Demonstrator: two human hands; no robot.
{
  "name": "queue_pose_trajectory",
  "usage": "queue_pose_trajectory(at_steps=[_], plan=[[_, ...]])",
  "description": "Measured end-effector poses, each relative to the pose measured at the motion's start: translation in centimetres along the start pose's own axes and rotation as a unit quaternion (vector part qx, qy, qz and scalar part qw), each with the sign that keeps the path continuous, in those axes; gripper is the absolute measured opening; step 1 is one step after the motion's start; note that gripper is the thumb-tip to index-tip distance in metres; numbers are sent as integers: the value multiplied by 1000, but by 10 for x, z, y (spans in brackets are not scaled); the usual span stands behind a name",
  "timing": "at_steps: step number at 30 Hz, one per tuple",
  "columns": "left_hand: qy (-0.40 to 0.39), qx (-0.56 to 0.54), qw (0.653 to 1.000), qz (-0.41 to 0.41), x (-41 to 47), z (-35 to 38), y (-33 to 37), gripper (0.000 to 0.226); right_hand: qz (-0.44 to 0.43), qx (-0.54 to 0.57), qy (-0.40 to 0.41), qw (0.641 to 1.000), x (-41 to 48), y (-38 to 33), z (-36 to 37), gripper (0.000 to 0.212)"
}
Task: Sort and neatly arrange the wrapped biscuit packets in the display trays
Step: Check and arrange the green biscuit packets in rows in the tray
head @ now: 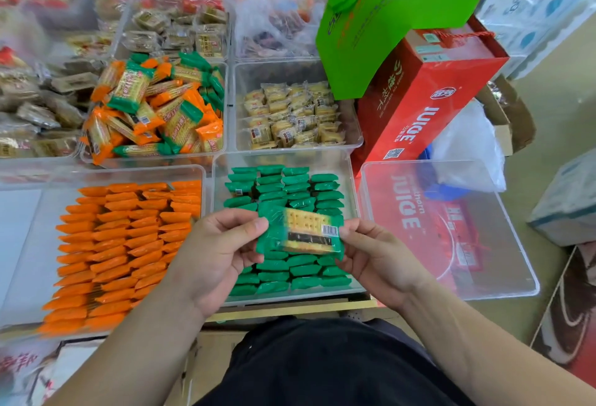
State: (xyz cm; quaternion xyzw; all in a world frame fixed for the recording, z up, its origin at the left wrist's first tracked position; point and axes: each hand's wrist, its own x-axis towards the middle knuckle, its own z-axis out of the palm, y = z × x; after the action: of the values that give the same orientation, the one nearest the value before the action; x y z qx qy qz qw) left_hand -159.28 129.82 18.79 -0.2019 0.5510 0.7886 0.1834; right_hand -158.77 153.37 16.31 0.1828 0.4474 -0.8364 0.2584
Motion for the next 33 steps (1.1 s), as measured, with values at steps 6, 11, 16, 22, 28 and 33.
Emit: queue_pose_trajectory(at_steps=[6,11,16,22,28,33], plan=[[16,-18,1000,-12,-3,-4,-14,33,-41,2,-24,999,-4,-17,2,32],[35,-50,998,35,-9,8,-11,25,-49,-31,-3,998,-11,-20,5,15],[52,-17,996,76,-10,10,-8,21,-62,-66,16,996,-14,-17,1,35],[6,26,997,76,-13,11,-9,25,-84,-169,94,977,-12,-20,1,7],[39,154,986,46,-6,11,-6,13,-22,-84,44,995,-10,-24,-6,29],[1,-46,997,-59,-2,21,-3,10,23,49,-72,996,-4,-19,-12,40]])
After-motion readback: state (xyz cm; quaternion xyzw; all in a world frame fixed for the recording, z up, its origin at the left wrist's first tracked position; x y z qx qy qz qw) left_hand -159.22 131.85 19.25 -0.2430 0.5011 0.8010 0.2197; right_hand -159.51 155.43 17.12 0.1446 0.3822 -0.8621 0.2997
